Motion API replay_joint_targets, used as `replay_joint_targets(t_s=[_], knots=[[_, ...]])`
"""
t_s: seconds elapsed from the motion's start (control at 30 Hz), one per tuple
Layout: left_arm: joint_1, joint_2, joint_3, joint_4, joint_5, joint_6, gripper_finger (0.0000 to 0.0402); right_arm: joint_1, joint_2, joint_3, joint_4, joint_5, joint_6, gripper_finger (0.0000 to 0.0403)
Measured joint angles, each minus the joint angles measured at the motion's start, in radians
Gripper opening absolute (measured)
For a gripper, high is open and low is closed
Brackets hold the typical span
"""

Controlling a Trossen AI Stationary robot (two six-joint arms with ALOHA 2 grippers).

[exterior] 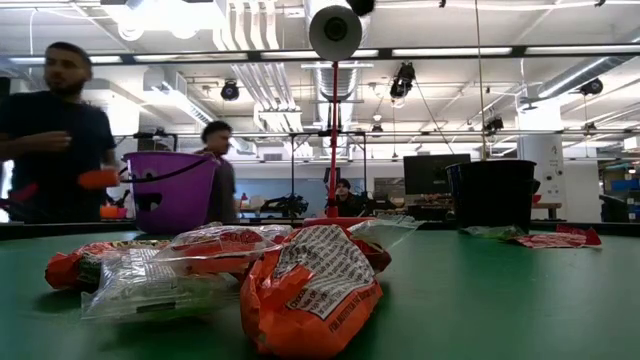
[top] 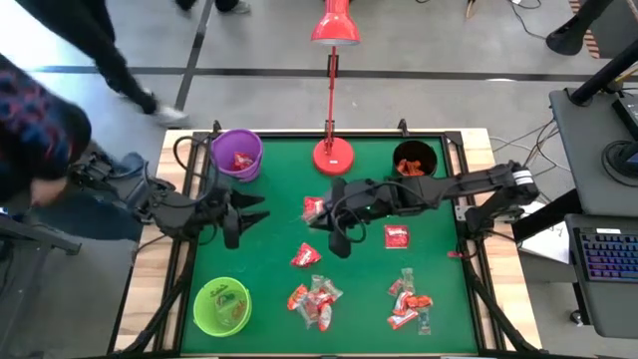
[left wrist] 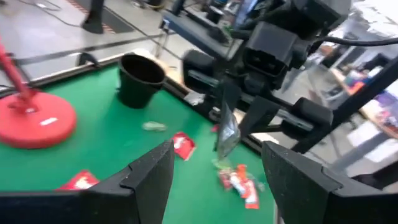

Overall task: Sort candy
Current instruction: Put the green gummy into the light green bucket

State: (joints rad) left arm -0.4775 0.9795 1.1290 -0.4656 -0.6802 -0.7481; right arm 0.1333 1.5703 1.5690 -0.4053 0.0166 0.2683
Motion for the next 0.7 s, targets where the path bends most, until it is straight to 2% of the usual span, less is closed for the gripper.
replay_joint_targets(t_s=[0.37, 0.7], knots=[[0.105, 0.055, 0.000, 0.117, 0.219, 0.015, 0.0225, -0.003, 0.098, 0.176, -0.007, -0.047, -0.087, 0.0018], [0.120, 0.110, 0.000, 0.149, 0.245, 0.058, 0.0225, -0.017, 0.109, 0.194, -0.008, -0.047, -0.077, 0.0018]])
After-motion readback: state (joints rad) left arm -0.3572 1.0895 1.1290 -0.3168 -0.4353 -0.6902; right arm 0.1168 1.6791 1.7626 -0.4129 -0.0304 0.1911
